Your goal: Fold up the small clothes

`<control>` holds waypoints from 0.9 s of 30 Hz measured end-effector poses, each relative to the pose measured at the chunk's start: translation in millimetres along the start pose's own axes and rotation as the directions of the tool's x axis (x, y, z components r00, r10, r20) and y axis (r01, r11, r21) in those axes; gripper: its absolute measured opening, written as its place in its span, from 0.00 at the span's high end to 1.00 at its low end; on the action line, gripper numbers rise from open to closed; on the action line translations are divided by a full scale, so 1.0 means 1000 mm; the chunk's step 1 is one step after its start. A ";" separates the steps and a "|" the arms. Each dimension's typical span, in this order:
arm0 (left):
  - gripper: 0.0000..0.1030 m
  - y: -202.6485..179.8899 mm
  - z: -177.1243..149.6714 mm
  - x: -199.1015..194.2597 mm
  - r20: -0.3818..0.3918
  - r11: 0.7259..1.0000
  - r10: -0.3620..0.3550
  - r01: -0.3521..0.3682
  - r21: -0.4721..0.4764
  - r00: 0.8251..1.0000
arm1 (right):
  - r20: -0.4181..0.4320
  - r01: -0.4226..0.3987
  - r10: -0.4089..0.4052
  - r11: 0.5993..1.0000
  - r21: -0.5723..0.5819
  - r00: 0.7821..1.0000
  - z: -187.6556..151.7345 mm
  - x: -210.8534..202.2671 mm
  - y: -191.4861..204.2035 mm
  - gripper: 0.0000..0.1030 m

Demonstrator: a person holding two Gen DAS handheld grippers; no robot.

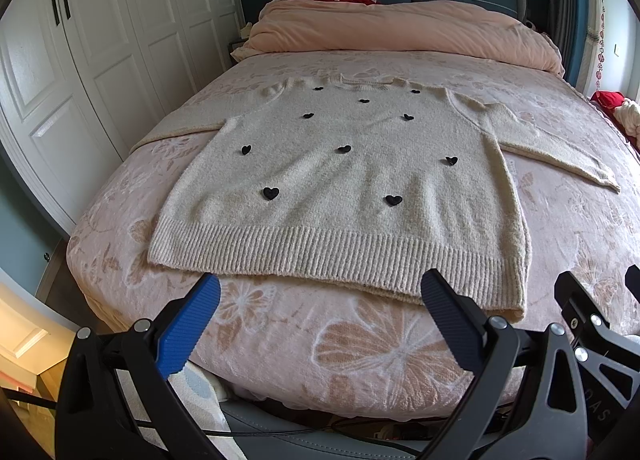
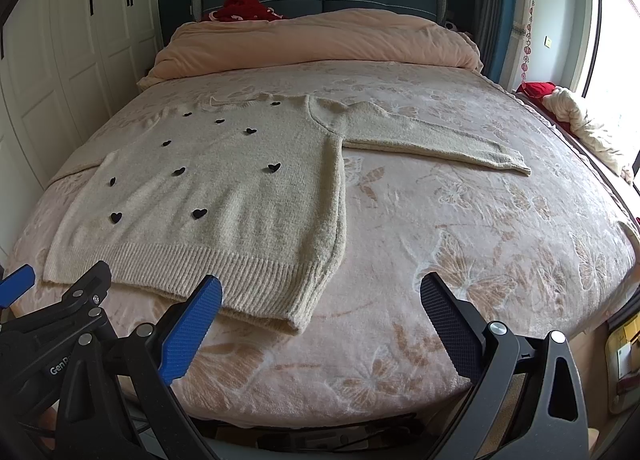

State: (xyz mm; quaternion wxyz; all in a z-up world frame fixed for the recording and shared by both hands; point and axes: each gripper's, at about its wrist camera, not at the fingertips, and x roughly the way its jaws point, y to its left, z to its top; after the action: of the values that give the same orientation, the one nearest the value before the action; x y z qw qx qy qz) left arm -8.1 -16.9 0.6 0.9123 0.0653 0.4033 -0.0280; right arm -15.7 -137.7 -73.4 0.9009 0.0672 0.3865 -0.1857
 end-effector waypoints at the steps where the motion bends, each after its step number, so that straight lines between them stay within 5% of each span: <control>1: 0.05 0.000 0.000 0.000 -0.001 1.000 0.000 0.000 0.000 1.000 | -0.001 0.000 0.000 1.000 0.000 1.000 0.000 0.000 0.000 0.05; 27: 0.05 0.001 0.000 0.000 -0.001 1.000 0.003 -0.003 0.001 1.000 | -0.004 -0.003 0.003 1.000 0.004 1.000 0.000 0.001 0.000 0.05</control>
State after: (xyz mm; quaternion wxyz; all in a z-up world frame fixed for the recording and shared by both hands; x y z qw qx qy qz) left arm -7.7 -15.7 1.1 0.9122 0.0663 0.4035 -0.0267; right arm -15.1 -138.1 -74.0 0.9003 0.0699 0.3879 -0.1848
